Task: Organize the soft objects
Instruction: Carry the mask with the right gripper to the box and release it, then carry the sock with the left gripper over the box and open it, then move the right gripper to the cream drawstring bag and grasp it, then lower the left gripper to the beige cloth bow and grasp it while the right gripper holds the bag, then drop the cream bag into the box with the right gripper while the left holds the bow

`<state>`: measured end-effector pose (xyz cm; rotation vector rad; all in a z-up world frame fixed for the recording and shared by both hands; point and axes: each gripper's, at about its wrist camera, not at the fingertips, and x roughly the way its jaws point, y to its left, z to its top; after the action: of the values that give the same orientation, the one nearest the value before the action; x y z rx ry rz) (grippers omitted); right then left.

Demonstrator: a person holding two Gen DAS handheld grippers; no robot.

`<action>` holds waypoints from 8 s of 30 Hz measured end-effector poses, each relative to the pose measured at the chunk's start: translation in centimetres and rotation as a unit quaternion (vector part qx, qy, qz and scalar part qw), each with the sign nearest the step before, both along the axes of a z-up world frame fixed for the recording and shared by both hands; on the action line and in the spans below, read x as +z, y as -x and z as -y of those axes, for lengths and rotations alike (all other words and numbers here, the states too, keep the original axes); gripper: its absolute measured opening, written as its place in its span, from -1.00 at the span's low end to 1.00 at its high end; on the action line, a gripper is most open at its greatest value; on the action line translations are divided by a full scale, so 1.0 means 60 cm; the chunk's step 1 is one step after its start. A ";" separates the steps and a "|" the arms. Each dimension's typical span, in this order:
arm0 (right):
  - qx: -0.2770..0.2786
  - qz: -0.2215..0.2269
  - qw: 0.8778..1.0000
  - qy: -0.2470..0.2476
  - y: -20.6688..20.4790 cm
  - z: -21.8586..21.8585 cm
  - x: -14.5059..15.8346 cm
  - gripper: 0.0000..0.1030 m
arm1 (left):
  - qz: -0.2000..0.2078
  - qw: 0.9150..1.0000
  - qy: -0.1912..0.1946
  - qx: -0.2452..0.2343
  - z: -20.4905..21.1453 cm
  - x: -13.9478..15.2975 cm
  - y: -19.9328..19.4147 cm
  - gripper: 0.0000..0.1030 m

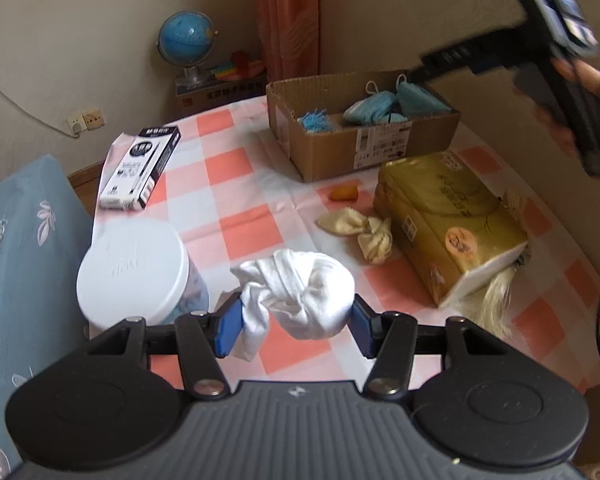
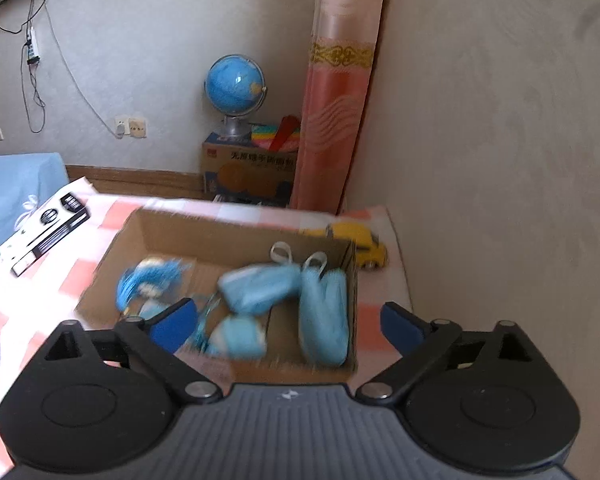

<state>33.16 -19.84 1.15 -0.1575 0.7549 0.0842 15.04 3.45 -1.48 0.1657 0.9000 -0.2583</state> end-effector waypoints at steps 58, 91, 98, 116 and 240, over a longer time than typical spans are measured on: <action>-0.040 -0.018 0.996 -0.075 0.331 0.073 -0.020 1.00 | 0.052 0.998 -0.033 0.021 0.163 0.101 -0.190 0.85; -0.090 -0.039 0.989 -0.113 0.273 0.115 -0.098 0.35 | 0.039 0.992 -0.031 0.118 0.080 -0.006 -0.020 0.89; -0.090 -0.059 0.989 -0.099 0.226 0.107 -0.121 0.35 | 0.026 0.992 -0.029 0.120 0.073 -0.020 -0.027 0.89; -0.066 -0.108 0.990 -0.056 0.328 0.103 -0.148 0.35 | 0.036 0.994 -0.033 0.101 0.082 -0.008 -0.001 0.89; -0.048 -0.058 0.997 -0.031 0.375 0.091 -0.067 -0.04 | 0.027 1.000 0.001 0.000 0.061 -0.049 -0.057 -0.52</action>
<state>10.66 -25.32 -2.88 -0.0567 0.8730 0.0264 18.44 -0.23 -4.43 0.1700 0.8461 -0.2546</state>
